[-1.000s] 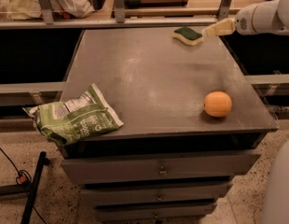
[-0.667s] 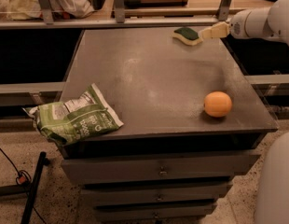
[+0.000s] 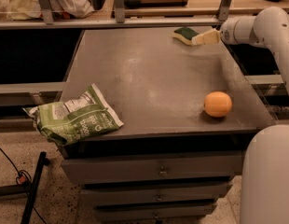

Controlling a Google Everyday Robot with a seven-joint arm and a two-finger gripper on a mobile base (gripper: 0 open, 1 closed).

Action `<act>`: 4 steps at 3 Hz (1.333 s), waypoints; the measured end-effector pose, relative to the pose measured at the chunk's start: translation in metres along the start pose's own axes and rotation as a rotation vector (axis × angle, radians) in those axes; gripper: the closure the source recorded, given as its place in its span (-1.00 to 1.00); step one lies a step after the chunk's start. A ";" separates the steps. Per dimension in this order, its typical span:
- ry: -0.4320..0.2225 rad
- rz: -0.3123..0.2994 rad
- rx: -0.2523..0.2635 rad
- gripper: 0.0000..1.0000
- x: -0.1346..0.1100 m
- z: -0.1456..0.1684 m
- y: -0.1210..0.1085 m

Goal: Pick sponge

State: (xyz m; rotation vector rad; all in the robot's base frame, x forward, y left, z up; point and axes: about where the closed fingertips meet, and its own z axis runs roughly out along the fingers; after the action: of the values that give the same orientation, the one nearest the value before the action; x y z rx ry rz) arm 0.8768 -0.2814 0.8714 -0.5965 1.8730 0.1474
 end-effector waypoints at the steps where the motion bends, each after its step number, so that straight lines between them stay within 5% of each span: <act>1: -0.013 0.001 -0.012 -1.00 0.004 0.012 0.004; 4: -0.035 0.044 -0.072 -1.00 0.011 0.046 0.027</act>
Offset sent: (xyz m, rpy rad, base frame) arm 0.0174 0.0136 -0.0170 0.0444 -0.0148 0.0212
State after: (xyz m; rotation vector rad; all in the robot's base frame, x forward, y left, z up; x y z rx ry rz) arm 0.9005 -0.2439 0.8393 -0.5981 1.8543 0.2536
